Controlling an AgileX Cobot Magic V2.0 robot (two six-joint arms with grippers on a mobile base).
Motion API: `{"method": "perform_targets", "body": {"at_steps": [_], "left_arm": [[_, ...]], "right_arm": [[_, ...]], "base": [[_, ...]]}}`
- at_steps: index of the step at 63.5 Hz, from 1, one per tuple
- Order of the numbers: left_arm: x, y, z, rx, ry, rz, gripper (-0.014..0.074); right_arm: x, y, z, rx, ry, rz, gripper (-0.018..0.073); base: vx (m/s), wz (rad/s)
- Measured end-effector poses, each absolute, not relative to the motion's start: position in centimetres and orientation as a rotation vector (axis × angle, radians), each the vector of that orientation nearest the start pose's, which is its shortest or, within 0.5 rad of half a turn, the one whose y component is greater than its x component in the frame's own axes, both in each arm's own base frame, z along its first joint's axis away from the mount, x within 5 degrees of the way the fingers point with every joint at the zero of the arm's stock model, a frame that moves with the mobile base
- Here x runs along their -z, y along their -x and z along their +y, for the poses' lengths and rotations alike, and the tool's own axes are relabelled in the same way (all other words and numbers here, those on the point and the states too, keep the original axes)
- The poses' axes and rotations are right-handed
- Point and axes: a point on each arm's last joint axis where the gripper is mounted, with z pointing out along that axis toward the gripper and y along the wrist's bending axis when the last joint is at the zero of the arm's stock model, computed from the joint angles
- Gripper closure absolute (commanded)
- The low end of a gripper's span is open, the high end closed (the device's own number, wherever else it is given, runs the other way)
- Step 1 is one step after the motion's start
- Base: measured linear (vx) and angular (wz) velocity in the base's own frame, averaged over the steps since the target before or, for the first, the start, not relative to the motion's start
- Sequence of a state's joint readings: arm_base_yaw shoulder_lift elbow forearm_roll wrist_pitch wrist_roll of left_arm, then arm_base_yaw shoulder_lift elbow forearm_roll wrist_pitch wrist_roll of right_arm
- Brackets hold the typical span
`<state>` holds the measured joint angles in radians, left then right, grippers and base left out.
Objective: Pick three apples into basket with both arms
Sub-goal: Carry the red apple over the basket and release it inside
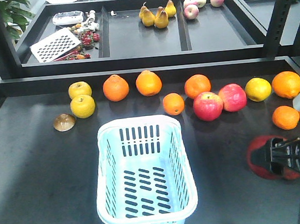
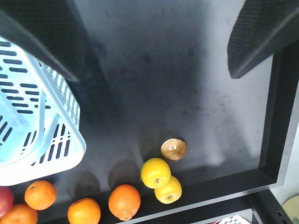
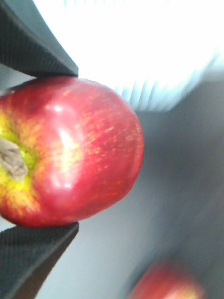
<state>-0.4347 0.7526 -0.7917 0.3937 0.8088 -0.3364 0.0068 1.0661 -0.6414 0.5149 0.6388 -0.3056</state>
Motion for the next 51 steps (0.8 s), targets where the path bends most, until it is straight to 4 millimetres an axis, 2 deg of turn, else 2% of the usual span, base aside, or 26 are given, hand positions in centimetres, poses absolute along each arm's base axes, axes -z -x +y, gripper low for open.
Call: {"method": "perform_targets", "body": {"at_steps": [8, 16, 31, 36, 41, 51], "left_arm": [[-34.5, -13.4, -3.4, -0.034, -0.257, 2.169, 0.0007], [-34.5, -13.4, -3.4, -0.034, -0.257, 2.169, 0.0007], [-34.5, -13.4, -3.4, -0.034, -0.257, 2.169, 0.0007], [-34.5, -13.4, -3.4, -0.034, -0.257, 2.169, 0.0007], [-34.5, -13.4, -3.4, -0.034, -0.257, 2.169, 0.0007], [-34.5, -13.4, -3.4, -0.034, -0.257, 2.169, 0.0007]], "right_arm": [[-27.2, -18.7, 4.2, -0.594, 0.144, 2.36, 0.0316], [-27.7, -18.7, 5.3, -0.728, 0.251, 2.284, 0.0316], [-27.7, -20.1, 6.3, -0.797, 0.363, 2.271, 0.0315], [-28.1, -20.8, 7.5, -0.791, 0.46, 2.266, 0.0315], [-28.2, -21.2, 9.9, -0.782, 0.586, 2.261, 0.0315], [-27.9, -22.8, 13.8, -0.7, 0.696, 2.27, 0.0315]], "base": [[0.0, 0.0], [0.0, 0.0], [0.0, 0.0], [0.0, 0.0], [0.0, 0.0], [0.0, 0.0]]}}
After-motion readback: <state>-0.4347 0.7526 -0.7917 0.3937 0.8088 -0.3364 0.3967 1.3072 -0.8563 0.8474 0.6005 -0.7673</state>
